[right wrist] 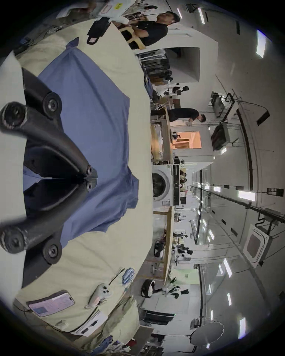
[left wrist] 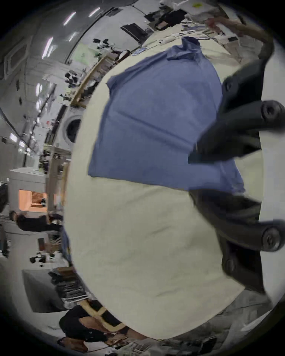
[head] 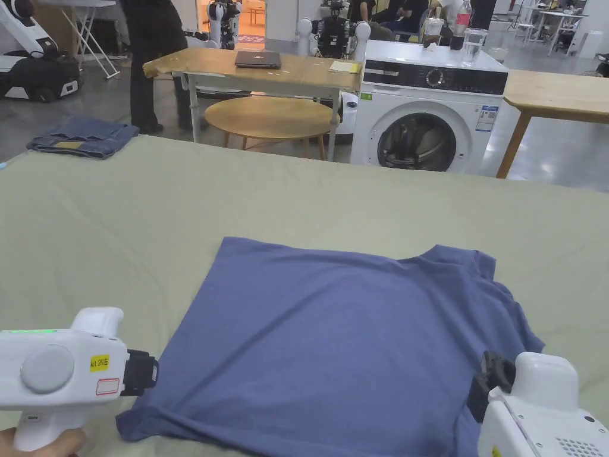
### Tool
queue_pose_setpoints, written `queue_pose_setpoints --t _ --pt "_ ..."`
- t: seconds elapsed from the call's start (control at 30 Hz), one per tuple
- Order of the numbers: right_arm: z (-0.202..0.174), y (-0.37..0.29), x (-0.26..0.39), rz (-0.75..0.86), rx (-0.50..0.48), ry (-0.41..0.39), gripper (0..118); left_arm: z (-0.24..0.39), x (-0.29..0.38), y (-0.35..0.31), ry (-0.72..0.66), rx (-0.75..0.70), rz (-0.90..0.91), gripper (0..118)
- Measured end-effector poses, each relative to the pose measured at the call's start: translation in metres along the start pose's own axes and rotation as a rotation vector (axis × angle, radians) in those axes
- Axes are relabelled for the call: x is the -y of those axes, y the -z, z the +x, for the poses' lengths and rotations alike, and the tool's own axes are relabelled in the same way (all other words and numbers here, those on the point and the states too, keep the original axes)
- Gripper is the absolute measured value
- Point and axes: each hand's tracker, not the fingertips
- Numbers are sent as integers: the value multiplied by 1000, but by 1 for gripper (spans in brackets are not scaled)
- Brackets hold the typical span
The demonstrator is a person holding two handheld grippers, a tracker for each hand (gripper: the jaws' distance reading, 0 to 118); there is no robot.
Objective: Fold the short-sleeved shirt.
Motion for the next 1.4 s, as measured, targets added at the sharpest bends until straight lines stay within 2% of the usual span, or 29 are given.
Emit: queue_pose_setpoints --t 0.17,0.27,0.37,0.43,0.5,0.57,0.77,0.83,0.9,0.93,0.97,1.0,1.1,1.23,1.33,1.37,1.4 --pt "3 1 6 -16 10 -10 0 -6 21 23 -16 -58 -112 67" --pt "5 2 8 -32 8 -4 0 -8 37 41 -4 -91 -218 68" --pt "6 2 10 -40 12 -14 0 -2 38 34 18 -94 -151 68" --pt "7 2 11 -50 17 -14 0 4 39 35 26 -114 -147 61" --pt "10 3 12 -63 13 -10 0 9 40 33 90 -103 -128 36" --pt "15 1 12 -80 22 -19 0 13 40 32 116 -76 -120 6" --pt "52 -1 3 -230 40 -21 0 9 41 31 122 -49 -117 3" --pt "68 -1 0 -300 64 -46 0 7 40 30 112 -36 -113 3" --pt "84 -1 -1 -372 80 -60 17 6 41 29 117 -33 -111 3" --pt "92 1 0 -420 77 -58 31 6 41 29 118 -32 -110 3" --pt "99 2 4 -468 71 -63 51 6 41 29 119 -32 -110 3" --pt "104 3 7 -502 66 -68 59 6 41 29 121 -32 -110 3" --pt "113 8 26 -569 79 -105 60 6 41 29 119 -32 -108 3" --pt "116 24 54 -685 77 -92 56 5 45 24 95 -16 -99 3" --pt "116 21 59 -640 42 -54 27 5 47 23 85 -7 -90 3" --pt "114 19 57 -638 28 -55 9 4 47 22 80 -4 -86 3" --pt "114 19 55 -632 -17 -28 8 5 48 21 77 -2 -83 3"
